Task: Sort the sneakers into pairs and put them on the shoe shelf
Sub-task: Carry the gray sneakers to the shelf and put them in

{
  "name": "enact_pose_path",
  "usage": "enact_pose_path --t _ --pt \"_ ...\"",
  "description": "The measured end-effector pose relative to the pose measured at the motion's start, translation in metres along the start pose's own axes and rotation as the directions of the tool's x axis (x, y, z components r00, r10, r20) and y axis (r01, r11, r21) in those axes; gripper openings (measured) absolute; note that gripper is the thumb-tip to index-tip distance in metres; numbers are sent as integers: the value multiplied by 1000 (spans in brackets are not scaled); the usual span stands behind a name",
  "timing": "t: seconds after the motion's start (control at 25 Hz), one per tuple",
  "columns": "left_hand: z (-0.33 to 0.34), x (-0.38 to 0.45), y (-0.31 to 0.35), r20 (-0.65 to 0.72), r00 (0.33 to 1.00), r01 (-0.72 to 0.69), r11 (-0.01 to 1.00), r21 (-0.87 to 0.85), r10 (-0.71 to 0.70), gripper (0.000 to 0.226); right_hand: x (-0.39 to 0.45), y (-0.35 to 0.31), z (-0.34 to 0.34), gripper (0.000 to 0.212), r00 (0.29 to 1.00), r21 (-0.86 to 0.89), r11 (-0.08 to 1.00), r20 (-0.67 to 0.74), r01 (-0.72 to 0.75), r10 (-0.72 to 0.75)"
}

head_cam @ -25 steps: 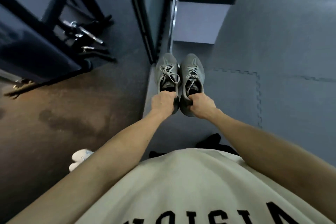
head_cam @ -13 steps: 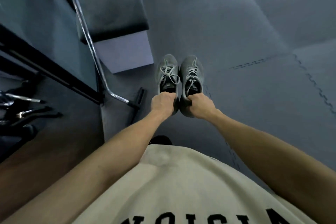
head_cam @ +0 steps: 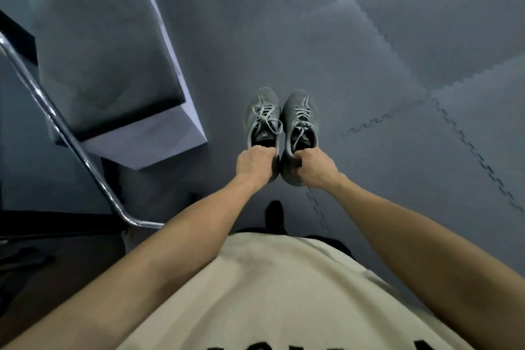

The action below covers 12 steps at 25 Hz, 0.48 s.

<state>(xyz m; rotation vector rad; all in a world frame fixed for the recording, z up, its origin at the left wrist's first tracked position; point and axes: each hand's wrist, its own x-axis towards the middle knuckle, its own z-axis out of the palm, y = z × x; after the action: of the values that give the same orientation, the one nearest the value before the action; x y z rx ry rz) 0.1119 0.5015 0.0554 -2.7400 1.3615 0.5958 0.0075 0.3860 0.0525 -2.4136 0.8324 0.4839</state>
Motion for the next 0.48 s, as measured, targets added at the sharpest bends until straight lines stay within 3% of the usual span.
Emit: enact_pose_path --t 0.48 --pt "-106 283 -45 -31 998 62 998 -1 -62 16 265 -4 -157 6 999 -1 999 -18 34 -34"
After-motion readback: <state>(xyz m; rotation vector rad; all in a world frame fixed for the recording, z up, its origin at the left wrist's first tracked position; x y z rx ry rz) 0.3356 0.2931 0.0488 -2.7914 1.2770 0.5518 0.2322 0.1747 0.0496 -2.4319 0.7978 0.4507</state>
